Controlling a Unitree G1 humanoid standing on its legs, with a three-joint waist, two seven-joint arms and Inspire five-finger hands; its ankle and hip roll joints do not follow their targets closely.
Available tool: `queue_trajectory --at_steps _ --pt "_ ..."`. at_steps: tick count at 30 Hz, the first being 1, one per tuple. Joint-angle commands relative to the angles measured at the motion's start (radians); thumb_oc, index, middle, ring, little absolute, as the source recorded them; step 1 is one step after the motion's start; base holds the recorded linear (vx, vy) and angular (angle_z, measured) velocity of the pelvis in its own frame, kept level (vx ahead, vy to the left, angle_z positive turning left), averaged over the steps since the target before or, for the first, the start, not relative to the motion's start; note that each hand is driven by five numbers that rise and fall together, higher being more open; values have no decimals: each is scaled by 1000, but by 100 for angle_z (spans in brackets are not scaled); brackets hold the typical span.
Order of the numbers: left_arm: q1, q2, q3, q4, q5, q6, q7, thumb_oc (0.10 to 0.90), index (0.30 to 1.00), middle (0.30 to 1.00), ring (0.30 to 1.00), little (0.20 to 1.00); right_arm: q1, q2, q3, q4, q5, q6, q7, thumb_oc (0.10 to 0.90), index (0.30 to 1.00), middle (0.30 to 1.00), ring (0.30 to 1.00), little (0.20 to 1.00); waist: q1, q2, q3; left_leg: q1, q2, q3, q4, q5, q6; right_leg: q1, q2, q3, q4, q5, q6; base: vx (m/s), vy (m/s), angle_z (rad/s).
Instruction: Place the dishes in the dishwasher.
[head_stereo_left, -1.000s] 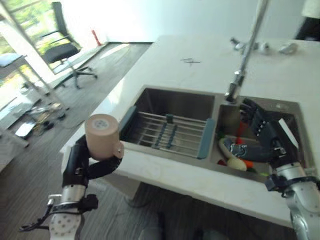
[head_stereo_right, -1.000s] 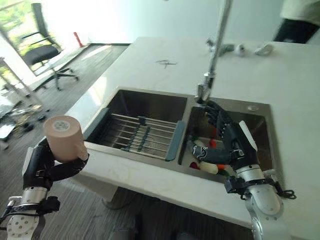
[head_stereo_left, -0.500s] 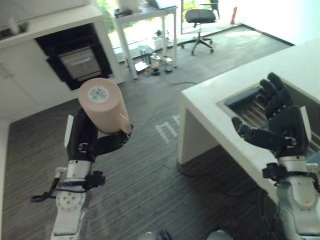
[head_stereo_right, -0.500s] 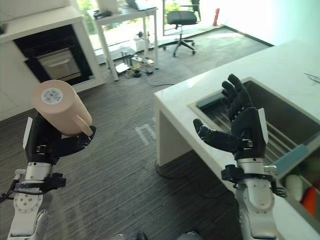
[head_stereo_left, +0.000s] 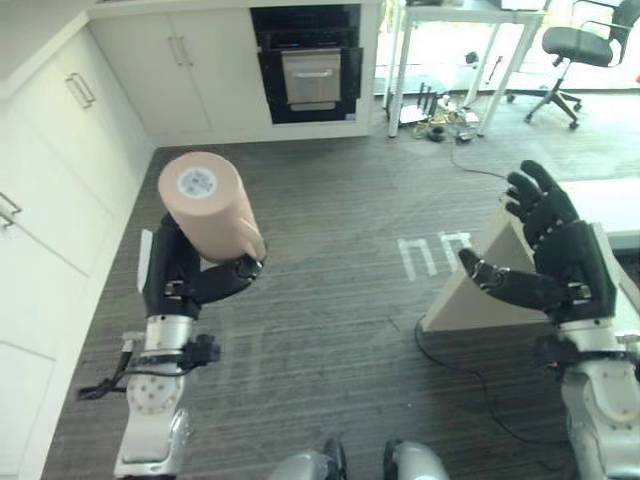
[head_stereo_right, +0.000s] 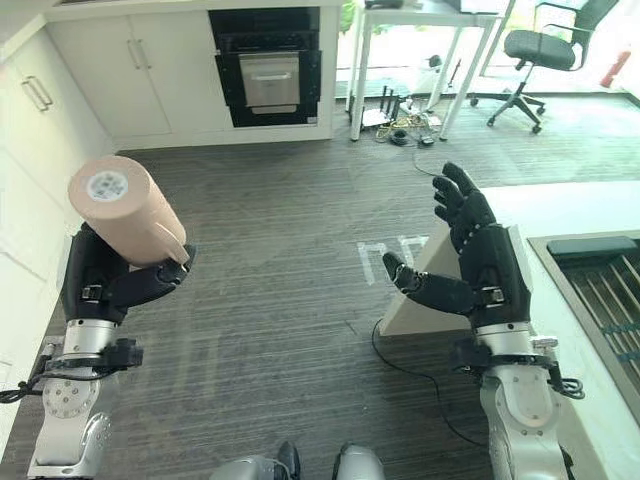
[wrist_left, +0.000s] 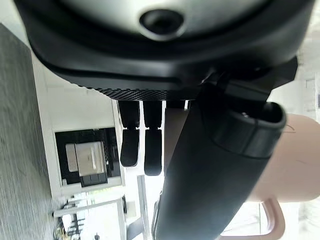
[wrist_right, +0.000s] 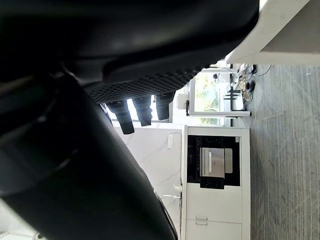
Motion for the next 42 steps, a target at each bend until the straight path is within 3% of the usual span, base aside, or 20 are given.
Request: queue_trajectory --at_steps 1,7,8,13,16,17,18,19,21,22,23,25,26,30,32,35,38,39,41,42 --pt "-54 63 53 -135 10 -102 7 400 300 300 300 300 -79 -14 -18 -71 37 -112 -36 800 900 900 900 900 -35 -10 -106 23 87 -63 46 -146 -98 74 25 11 -102 -2 53 14 -122 19" --pt "-49 71 61 -138 13 -99 19 400 300 300 300 300 -87 -15 -3 -68 35 -85 -46 800 900 900 900 900 -31 -6 -110 27 101 -64 46 -146 -107 82 34 6 -102 -21 43 2 -119 5" --pt "12 43 38 -166 76 -145 233 400 300 300 300 300 -22 21 -2 -117 70 -187 -130 800 900 900 900 900 -63 -13 -42 75 78 -36 46 -159 -94 103 80 87 -102 -54 16 -19 -121 -1" --pt "21 40 56 -180 73 -154 211 400 300 300 300 300 -3 22 -8 -132 57 -175 -117 800 900 900 900 900 -59 -19 -55 72 84 -41 46 -153 -102 96 99 98 -102 -56 8 5 -139 -1" --pt "30 44 71 -172 40 -161 200 400 300 300 300 300 2 -8 -24 -122 78 -174 -91 800 900 900 900 900 -57 -54 -49 105 67 0 46 -120 -112 97 80 96 -102 -53 -14 92 -219 2" --pt "32 42 72 -172 37 -169 187 400 300 300 300 300 3 -24 -36 -120 77 -171 -80 800 900 900 900 900 -46 -84 -19 63 79 25 193 -33 -145 110 64 94 -102 -52 -43 130 -338 11" --pt "35 35 77 -177 32 -162 177 400 300 300 300 300 0 -26 -42 -113 77 -167 -70 800 900 900 900 900 -43 -89 -6 13 90 25 316 -38 -146 111 62 88 -102 -45 -52 115 -271 19" --pt "39 29 79 -174 30 -159 168 400 300 300 300 300 -3 -24 -44 -104 73 -168 -63 800 900 900 900 900 -42 -83 0 -14 102 22 338 -36 -146 113 69 88 -102 -45 -54 120 -91 23" --pt "33 22 75 -163 12 -132 140 400 300 300 300 300 -20 -22 -38 -105 62 -136 -74 800 900 900 900 900 -41 -73 6 -35 127 44 256 -27 -143 123 85 89 -102 -54 -47 179 71 18" --pt "27 22 67 -160 8 -126 127 400 300 300 300 300 -34 -21 -31 -109 49 -120 -84 800 900 900 900 900 -39 -54 4 -43 153 84 90 10 -147 139 93 84 -102 -74 -36 264 217 12" --pt "28 24 63 -160 9 -129 123 400 300 300 300 300 -36 -20 -28 -111 46 -121 -76 800 900 900 900 900 -35 -41 6 -70 179 97 46 22 -153 153 99 80 -102 -88 -28 314 290 8" --pt "33 27 54 -162 0 -135 123 400 300 300 300 300 -20 -22 -30 -119 40 -128 -53 800 900 900 900 900 -35 -3 2 -148 243 86 46 43 -187 179 123 60 -102 -120 -19 294 223 19" --pt "41 31 53 -162 -13 -142 125 400 300 300 300 300 -6 -35 -36 -122 40 -137 -46 800 900 900 900 900 -20 17 3 -226 284 54 46 94 -211 216 142 70 -102 -140 -14 345 200 19" --pt "51 23 29 -145 14 -171 132 400 300 300 300 300 -17 -66 -19 -102 58 -151 -61 800 900 900 900 900 -1 23 -19 -254 286 15 46 91 -205 266 143 87 -102 -184 -10 397 238 -5" --pt "46 27 31 -132 22 -176 134 400 300 300 300 300 1 -51 -30 -101 73 -169 -34 800 900 900 900 900 -1 10 -34 -223 255 21 46 58 -188 294 107 83 -102 -195 14 379 224 -42" --pt "28 36 40 -143 -34 -136 66 400 300 300 300 300 25 -21 -36 -133 62 -173 -45 800 900 900 900 900 14 -10 -65 -198 206 10 46 32 -149 330 69 64 -102 -154 53 420 261 -19" --pt "7 46 18 -156 0 -128 41 400 300 300 300 300 16 -11 -30 -144 44 -171 -89 800 900 900 900 900 2 -16 -75 -147 151 -31 46 -12 -114 348 51 44 -102 37 87 330 237 34" --pt "-10 46 10 -158 0 -116 22 400 300 300 300 300 11 1 -26 -145 35 -166 -103 800 900 900 900 900 -2 -6 -78 -125 127 -54 46 -21 -95 334 57 44 -32 136 91 404 327 44" --pt "-27 44 -6 -151 20 -109 8 400 300 300 300 300 8 25 -11 -143 5 -164 -110 800 900 900 900 900 -7 8 -78 -95 102 -65 46 -44 -68 283 54 47 172 213 101 362 318 51" --pt "-32 44 -18 -146 35 -105 13 400 300 300 300 300 7 34 9 -139 -20 -163 -113 800 900 900 900 900 -19 30 -69 -59 98 -79 46 -62 -56 201 60 47 331 250 99 265 231 54"
